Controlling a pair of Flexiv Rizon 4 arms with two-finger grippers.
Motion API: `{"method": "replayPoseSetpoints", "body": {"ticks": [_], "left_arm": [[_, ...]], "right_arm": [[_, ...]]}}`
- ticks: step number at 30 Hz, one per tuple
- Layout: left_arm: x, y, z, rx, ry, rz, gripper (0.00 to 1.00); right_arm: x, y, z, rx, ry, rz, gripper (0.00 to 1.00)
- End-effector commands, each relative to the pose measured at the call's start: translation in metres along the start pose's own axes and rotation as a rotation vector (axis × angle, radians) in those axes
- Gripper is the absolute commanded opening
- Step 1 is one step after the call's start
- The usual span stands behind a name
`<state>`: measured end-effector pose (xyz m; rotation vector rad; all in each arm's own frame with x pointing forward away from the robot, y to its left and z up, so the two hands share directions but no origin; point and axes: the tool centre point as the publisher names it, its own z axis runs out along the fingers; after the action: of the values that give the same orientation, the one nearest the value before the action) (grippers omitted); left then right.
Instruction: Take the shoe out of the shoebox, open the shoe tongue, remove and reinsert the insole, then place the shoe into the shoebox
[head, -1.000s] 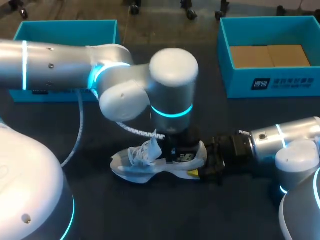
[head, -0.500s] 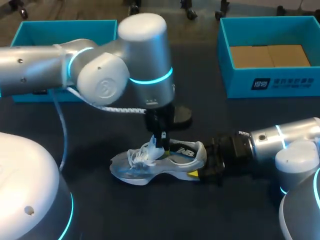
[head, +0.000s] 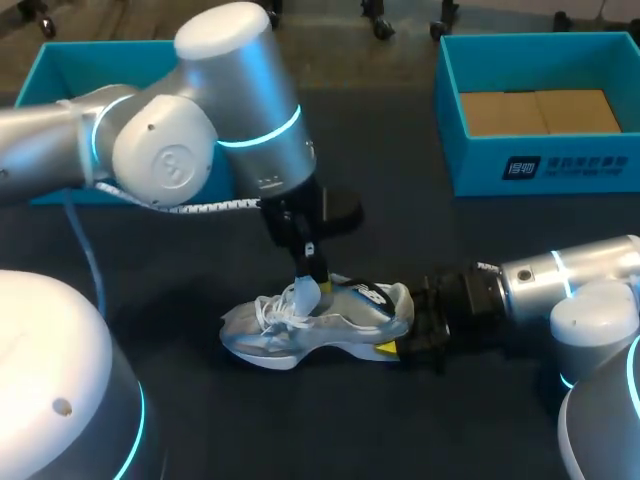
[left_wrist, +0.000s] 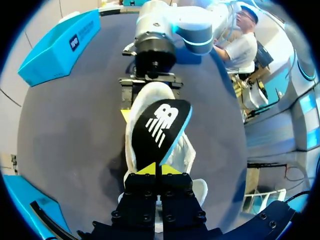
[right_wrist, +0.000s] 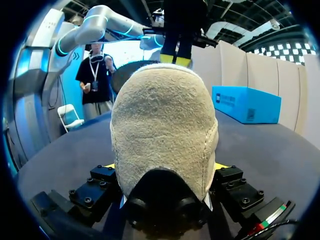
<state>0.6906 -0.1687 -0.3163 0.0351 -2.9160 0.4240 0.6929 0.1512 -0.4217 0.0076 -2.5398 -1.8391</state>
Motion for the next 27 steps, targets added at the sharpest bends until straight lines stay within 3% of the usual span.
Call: {"method": "replayPoseSetpoints", "body": {"ticks": [1, 13, 14, 16, 24, 27], "left_arm": [[0.006, -0.002, -0.001, 0.027, -0.033, -0.017, 0.0], [0.01, -0.04, 0.019, 0.01, -0.192, -0.091, 0.0], [0.009, -0.043, 0.02, 0.007, -0.193, -0.091, 0.05], [0.009, -0.046, 0.019, 0.002, -0.203, -0.086, 0.39], [0.021, -0.038, 0.008, 0.02, -0.282, -0.022, 0.58], [0.027, -0.036, 0.006, 0.032, -0.328, -0.015, 0.58]], "right_arm": [[0.003, -0.002, 0.002, 0.002, -0.003, -0.001, 0.0], [0.003, -0.002, 0.002, 0.002, -0.003, -0.001, 0.0], [0.003, -0.002, 0.002, 0.002, -0.003, -0.001, 0.0], [0.003, -0.002, 0.002, 0.002, -0.003, -0.001, 0.0], [0.003, -0.002, 0.002, 0.002, -0.003, -0.001, 0.0], [0.003, -0.002, 0.002, 0.002, -0.003, -0.001, 0.0]]}}
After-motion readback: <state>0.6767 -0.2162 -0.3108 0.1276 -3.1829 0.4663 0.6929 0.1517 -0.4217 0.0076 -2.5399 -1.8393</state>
